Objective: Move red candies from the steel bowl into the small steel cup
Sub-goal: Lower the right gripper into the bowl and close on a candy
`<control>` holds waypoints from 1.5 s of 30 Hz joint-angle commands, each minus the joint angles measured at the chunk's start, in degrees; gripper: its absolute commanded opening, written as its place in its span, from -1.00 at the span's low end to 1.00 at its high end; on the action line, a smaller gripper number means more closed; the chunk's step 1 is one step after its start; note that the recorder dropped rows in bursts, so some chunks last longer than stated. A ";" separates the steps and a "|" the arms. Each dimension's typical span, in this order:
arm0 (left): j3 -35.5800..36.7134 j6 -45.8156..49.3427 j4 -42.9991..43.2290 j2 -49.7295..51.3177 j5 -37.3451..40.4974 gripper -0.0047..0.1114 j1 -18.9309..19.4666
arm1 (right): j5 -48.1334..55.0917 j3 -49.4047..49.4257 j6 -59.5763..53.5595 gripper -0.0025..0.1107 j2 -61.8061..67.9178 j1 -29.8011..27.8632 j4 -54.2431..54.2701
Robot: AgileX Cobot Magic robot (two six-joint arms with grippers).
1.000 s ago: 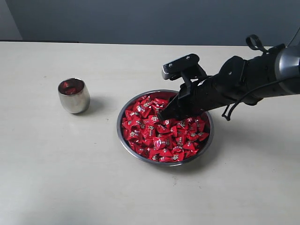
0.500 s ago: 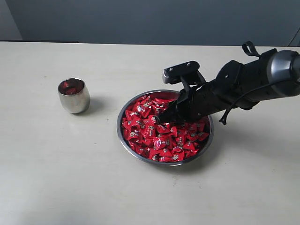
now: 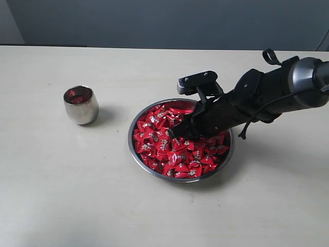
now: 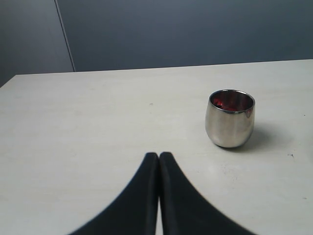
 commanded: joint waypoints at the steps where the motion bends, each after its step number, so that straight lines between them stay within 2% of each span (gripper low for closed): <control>1: 0.22 -0.13 -0.13 -0.26 -0.09 -0.91 0.03 | -0.11 -0.27 -0.11 -0.27 -0.07 0.95 0.22; 45: 0.22 -0.13 -0.13 -0.26 -0.09 -0.91 0.03 | -1.28 -0.83 -0.11 -0.27 0.06 1.60 0.23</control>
